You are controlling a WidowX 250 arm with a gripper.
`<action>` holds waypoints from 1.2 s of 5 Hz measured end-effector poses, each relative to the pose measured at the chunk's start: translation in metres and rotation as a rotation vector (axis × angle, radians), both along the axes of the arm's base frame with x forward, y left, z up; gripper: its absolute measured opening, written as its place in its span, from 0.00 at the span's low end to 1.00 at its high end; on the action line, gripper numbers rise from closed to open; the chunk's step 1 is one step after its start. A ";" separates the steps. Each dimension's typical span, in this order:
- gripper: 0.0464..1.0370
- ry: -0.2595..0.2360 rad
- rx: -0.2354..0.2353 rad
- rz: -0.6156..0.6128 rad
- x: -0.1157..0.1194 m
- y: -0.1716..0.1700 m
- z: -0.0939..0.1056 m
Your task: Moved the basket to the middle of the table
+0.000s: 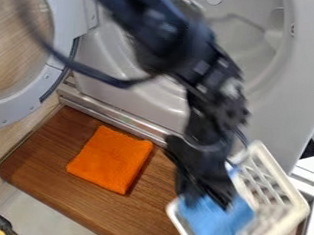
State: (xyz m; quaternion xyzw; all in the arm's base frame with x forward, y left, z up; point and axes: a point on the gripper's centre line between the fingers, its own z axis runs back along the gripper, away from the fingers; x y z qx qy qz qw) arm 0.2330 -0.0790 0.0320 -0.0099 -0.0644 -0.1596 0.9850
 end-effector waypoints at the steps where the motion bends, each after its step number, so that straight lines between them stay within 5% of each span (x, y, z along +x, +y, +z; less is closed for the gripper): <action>1: 0.06 0.012 0.002 0.117 -0.007 0.037 0.006; 4: 0.06 0.191 0.039 0.321 -0.023 0.096 -0.039; 6: 0.10 0.169 -0.005 0.350 -0.017 0.103 -0.056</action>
